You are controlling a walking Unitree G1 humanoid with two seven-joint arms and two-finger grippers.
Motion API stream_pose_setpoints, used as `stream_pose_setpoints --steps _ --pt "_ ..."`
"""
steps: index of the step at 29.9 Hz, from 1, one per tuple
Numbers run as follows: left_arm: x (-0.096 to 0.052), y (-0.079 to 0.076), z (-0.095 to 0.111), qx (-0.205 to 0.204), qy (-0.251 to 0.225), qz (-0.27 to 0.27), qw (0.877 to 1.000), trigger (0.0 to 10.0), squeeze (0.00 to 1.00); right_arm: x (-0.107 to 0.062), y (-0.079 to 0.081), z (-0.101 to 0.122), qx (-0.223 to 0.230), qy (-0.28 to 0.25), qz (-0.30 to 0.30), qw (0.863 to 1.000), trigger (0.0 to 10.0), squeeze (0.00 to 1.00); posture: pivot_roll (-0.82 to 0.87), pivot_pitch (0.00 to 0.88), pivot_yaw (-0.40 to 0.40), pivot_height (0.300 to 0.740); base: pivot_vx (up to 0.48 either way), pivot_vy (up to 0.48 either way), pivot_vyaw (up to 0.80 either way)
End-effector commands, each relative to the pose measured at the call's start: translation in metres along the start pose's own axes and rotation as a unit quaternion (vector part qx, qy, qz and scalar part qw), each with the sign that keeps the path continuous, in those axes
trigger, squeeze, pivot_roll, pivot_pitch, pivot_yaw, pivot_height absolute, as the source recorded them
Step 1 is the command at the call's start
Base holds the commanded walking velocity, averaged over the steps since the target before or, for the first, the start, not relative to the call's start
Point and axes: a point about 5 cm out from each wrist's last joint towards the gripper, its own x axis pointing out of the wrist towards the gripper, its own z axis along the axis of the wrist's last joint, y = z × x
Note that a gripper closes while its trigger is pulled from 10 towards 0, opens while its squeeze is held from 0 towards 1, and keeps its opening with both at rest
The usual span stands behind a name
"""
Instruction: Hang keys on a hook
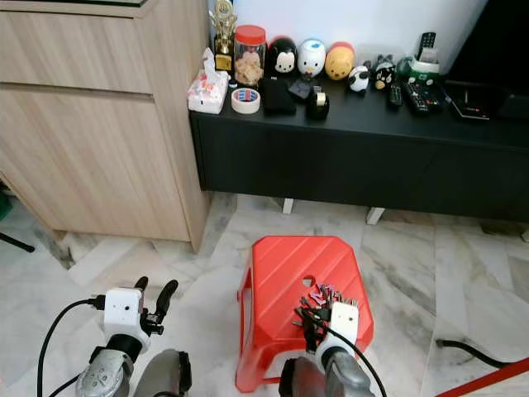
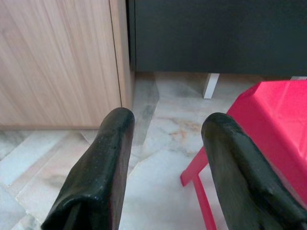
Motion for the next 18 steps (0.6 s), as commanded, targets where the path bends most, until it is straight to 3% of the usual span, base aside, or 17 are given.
stream_pose_setpoints --steps 1,11,18 --pt "0.001 -0.004 0.001 0.001 0.003 -0.006 1.0 10.0 0.0 0.002 0.005 0.008 -0.004 -0.022 0.014 1.0 10.0 0.0 0.11 0.142 -0.12 0.627 0.0 0.0 0.0" --pt "0.002 -0.004 0.002 0.003 0.006 -0.009 1.0 10.0 0.0 0.001 0.005 0.004 -0.015 -0.016 0.008 1.0 10.0 0.0 0.11 0.145 -0.121 0.627 0.0 0.0 0.0" --pt "0.003 -0.004 0.0 0.005 0.009 -0.008 1.0 10.0 0.0 -0.002 -0.005 -0.001 0.012 -0.016 -0.033 0.999 10.0 0.0 0.11 0.141 -0.123 0.627 0.0 0.0 0.0"
